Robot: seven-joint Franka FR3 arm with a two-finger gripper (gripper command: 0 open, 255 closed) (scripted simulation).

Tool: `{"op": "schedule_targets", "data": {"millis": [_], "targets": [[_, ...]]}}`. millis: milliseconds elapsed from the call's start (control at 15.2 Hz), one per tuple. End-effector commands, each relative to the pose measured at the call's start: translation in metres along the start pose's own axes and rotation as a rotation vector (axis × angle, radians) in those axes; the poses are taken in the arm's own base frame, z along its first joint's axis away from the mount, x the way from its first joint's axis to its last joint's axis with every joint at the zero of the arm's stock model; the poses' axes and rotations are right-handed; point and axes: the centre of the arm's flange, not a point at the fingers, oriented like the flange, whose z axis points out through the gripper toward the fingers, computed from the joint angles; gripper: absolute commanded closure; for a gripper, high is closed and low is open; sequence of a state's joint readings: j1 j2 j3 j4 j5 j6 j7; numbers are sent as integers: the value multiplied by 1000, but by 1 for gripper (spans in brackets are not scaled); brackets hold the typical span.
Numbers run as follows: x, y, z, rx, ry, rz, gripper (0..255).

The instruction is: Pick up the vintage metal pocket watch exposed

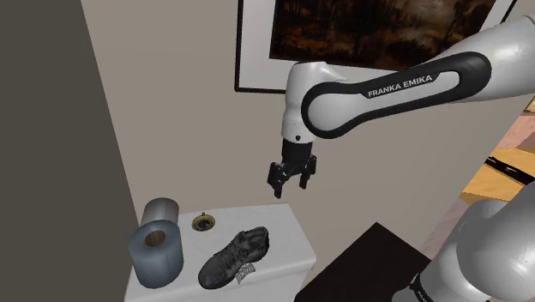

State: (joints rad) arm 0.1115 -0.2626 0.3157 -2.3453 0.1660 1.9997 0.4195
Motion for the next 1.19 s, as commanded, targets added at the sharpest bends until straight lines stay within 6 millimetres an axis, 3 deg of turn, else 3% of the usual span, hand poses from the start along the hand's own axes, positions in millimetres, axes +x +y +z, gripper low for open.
{"op": "schedule_targets", "data": {"millis": [0, 1122], "targets": [[12, -19, 10, 0, 13, 5, 0], [123, -188, 92, -18, 118, 35, 0]]}}
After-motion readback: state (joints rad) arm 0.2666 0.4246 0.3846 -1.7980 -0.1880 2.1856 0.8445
